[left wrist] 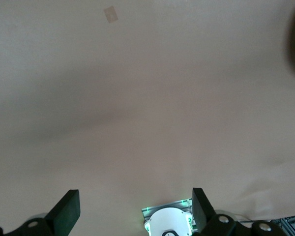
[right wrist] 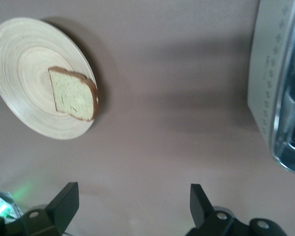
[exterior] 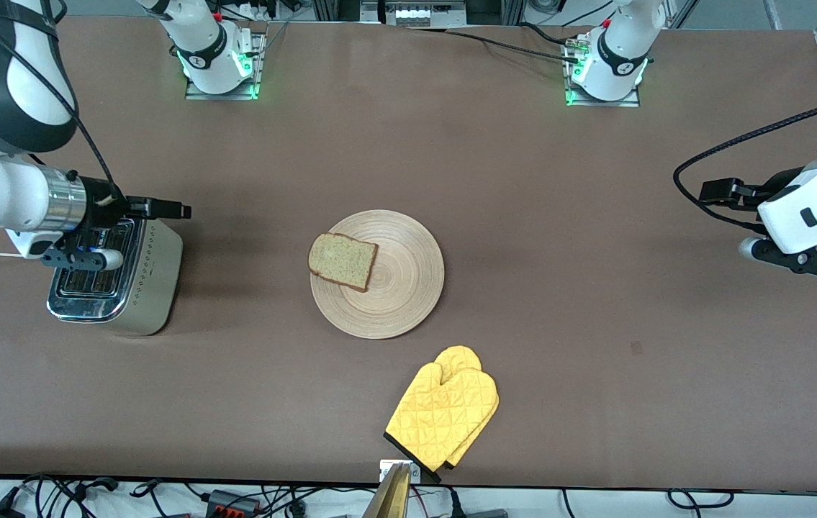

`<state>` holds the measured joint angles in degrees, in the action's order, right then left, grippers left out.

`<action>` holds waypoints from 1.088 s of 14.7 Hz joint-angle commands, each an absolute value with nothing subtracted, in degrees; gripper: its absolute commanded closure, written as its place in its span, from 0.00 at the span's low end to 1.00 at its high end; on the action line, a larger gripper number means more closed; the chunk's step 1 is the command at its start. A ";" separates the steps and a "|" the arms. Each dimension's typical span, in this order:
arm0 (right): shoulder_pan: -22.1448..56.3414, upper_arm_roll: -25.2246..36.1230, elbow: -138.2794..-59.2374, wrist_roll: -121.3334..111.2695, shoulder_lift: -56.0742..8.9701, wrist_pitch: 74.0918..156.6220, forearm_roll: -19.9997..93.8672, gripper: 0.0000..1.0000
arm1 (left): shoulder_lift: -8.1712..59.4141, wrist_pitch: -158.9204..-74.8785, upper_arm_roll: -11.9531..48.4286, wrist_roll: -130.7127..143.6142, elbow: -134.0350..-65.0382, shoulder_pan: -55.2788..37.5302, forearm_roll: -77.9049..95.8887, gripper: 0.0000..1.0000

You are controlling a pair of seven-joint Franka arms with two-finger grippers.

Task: Move plate and put bread in toaster
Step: 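Move the right gripper over the bread slice on the plate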

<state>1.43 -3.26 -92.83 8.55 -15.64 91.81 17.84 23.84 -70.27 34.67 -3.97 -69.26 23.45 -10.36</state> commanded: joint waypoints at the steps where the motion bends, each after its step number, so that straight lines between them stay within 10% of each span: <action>1: 3.78 -3.43 -99.64 12.03 -14.59 100.16 20.99 0.00 | 21.55 -71.88 33.67 -3.43 -70.13 23.30 -11.60 0.00; 7: 10.02 -3.51 -111.86 19.25 -13.54 118.62 24.78 0.00 | -1.11 -92.08 2.04 -0.36 -95.76 0.81 -0.44 0.00; 16: 18.27 -3.51 -117.60 19.34 -18.45 138.58 27.77 0.00 | -4.04 -98.79 1.32 -0.35 -99.49 0.09 -0.70 0.00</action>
